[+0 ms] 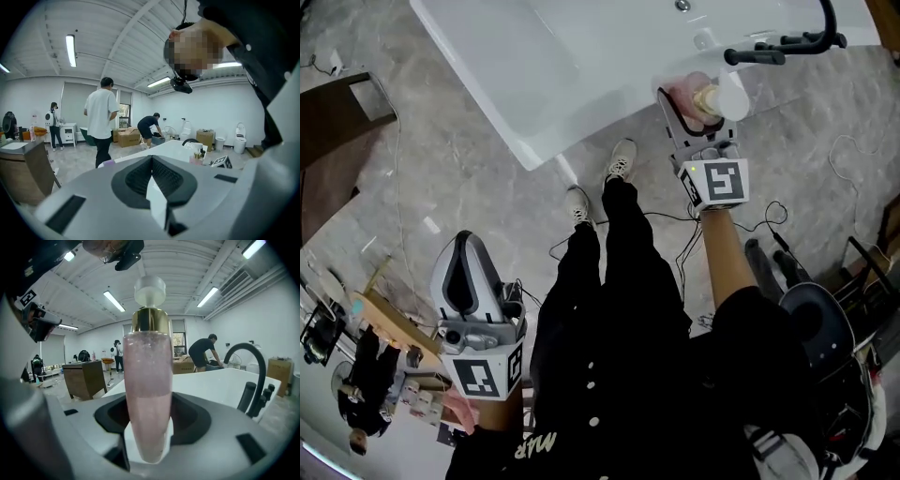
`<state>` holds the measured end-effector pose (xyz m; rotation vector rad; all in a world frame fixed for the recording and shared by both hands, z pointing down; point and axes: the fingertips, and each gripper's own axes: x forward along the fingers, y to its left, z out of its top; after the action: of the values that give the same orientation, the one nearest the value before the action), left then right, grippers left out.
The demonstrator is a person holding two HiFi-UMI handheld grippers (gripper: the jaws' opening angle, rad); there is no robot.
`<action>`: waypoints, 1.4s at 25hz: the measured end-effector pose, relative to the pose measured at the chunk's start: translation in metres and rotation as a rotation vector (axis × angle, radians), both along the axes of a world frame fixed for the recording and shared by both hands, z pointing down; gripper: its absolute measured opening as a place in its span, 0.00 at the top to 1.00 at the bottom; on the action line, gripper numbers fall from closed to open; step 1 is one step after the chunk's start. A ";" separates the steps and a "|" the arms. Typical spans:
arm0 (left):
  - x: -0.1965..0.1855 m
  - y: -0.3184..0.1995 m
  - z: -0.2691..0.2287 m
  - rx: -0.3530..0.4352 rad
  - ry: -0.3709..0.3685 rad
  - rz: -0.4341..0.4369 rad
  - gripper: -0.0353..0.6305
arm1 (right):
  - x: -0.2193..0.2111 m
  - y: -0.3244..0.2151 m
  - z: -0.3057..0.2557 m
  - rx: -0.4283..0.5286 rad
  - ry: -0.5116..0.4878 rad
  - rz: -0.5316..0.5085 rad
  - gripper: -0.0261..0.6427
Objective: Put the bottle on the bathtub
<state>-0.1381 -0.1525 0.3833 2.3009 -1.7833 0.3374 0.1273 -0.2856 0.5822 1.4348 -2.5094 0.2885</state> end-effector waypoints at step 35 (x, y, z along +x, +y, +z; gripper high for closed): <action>0.003 0.010 0.048 -0.097 0.041 -0.037 0.93 | -0.012 -0.005 0.083 -0.026 0.010 -0.063 0.42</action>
<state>-0.1352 -0.1421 0.4310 2.1902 -1.7475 0.3593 0.1157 -0.2904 0.6648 1.3411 -2.5277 0.3012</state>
